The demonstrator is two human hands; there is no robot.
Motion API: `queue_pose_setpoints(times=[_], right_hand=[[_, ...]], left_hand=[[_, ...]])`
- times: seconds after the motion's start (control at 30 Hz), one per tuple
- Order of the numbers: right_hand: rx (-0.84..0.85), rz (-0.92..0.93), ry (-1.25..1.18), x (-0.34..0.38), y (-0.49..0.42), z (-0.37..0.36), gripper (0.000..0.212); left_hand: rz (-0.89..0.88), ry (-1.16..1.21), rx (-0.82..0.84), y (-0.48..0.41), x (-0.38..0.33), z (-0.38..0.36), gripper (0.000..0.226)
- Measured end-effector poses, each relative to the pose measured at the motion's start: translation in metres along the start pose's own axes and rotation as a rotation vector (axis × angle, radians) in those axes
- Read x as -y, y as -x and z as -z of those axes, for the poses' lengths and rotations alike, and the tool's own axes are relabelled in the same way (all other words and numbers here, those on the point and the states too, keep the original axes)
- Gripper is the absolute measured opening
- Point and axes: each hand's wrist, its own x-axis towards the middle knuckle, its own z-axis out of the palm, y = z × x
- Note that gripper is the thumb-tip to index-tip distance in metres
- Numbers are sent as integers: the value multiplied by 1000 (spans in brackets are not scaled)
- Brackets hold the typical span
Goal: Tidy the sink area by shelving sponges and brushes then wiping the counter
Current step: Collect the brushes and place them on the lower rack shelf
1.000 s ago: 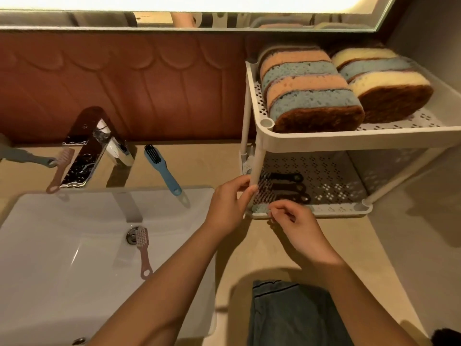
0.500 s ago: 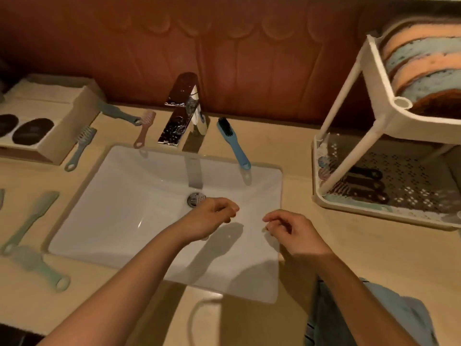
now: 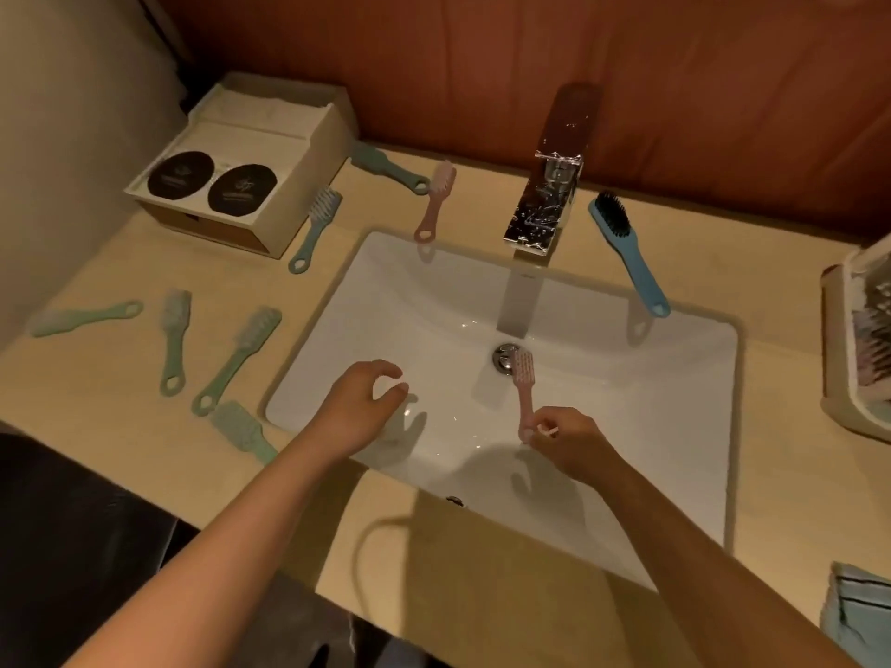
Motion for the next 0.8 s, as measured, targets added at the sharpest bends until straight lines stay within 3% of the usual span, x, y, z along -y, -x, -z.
queue_pose_setpoints(times=[0.1, 0.3, 0.4, 0.53, 0.8], right_hand=[[-63, -29, 56, 0, -20, -18, 19], [-236, -234, 119, 6, -38, -36, 12], [-247, -304, 161, 6, -47, -43, 26], [-275, -405, 207, 10, -56, -53, 36], [-348, -456, 235, 13, -68, -72, 23]], left_hand=[[31, -87, -142, -14, 28, 28, 35], [208, -156, -455, -37, 64, 75, 60], [278, -179, -432, -52, 85, 90, 70], [246, -148, -353, -61, 99, 96, 67], [188, -210, -329, -74, 112, 103, 42]])
